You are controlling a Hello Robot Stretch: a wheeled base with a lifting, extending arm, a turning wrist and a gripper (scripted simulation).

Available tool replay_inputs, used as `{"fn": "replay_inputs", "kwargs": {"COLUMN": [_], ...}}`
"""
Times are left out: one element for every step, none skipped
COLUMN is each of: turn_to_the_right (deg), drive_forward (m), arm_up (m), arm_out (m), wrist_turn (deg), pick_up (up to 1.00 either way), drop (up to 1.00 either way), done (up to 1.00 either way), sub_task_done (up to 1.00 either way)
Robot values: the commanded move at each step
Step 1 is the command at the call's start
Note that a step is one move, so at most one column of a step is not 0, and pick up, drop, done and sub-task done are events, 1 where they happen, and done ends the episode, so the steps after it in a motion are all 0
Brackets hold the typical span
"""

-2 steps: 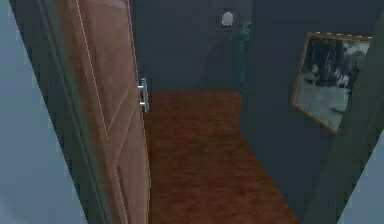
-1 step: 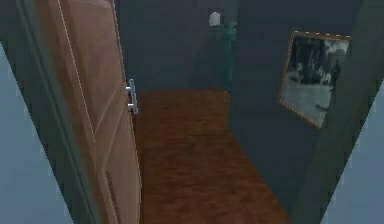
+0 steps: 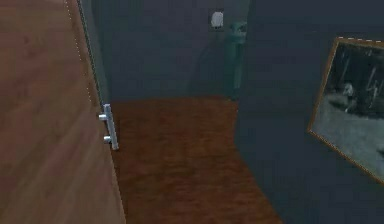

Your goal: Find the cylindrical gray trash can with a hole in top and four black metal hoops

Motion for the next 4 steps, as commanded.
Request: {"fn": "replay_inputs", "kwargs": {"turn_to_the_right": [-3.0,0.0,-12.0,0.0], "drive_forward": [0.0,1.0,0.0,0.2], "arm_up": [0.0,0.0,0.0,0.0], "arm_out": [0.0,0.0,0.0,0.0], "wrist_turn": [0.0,0.0,0.0,0.0], "pick_up": [0.0,0.0,0.0,0.0], "drop": [0.0,0.0,0.0,0.0], "done": [0.0,0.0,0.0,0.0], "sub_task_done": [0.0,0.0,0.0,0.0]}}
